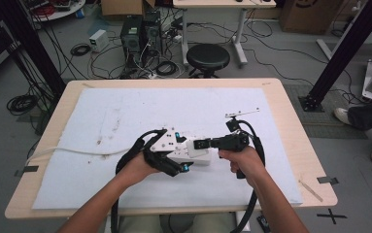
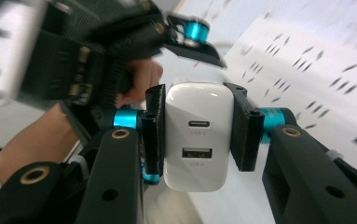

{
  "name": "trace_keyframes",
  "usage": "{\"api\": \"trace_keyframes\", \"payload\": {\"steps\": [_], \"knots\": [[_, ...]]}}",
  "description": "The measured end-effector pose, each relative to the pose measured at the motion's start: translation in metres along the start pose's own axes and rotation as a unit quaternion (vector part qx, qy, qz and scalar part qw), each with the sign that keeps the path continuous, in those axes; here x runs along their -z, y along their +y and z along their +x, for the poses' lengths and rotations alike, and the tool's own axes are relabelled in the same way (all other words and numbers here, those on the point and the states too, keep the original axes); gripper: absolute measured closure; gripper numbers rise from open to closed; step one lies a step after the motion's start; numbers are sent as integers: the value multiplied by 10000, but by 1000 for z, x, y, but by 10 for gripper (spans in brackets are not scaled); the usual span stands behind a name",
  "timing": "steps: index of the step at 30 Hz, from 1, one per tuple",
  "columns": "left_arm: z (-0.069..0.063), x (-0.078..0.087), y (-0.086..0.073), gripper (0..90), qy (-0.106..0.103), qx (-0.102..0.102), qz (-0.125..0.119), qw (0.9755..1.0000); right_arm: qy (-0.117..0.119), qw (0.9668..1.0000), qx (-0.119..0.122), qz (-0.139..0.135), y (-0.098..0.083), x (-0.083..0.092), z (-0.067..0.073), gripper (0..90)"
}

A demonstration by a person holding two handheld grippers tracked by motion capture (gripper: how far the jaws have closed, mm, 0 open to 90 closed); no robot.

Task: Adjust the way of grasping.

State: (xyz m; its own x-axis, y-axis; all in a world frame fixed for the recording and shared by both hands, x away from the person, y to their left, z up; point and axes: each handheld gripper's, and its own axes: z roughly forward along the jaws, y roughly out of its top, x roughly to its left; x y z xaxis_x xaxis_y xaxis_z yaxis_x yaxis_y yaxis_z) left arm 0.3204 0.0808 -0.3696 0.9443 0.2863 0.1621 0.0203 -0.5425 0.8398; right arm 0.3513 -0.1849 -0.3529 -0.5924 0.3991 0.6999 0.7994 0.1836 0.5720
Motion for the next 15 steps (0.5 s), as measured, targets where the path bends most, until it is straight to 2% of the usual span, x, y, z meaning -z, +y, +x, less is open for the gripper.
{"api": "trace_keyframes", "payload": {"steps": [4, 5, 6, 8, 9, 15], "knots": [[8, 12, -17, 214, 159, 451, -114, 9988, -213, 9996, 130, -147, -2, 10, -1, 635], [11, 16, -21, 214, 208, 578, -152, 9980, -425, 9986, 236, -213, -4, 16, -1, 635], [13, 20, -24, 214, 284, 699, -217, 9969, -425, 9986, 236, -213, -4, 16, -1, 635], [19, 32, -32, 214, 507, 960, -382, 9934, -670, 9962, 444, -350, -7, 24, -3, 636], [19, 32, -32, 214, 507, 960, -382, 9934, -670, 9962, 444, -350, -7, 24, -3, 636], [29, 52, -44, 214, 805, 1210, -471, 9883, -874, 9941, 463, -441, -13, 34, -8, 636]]}}
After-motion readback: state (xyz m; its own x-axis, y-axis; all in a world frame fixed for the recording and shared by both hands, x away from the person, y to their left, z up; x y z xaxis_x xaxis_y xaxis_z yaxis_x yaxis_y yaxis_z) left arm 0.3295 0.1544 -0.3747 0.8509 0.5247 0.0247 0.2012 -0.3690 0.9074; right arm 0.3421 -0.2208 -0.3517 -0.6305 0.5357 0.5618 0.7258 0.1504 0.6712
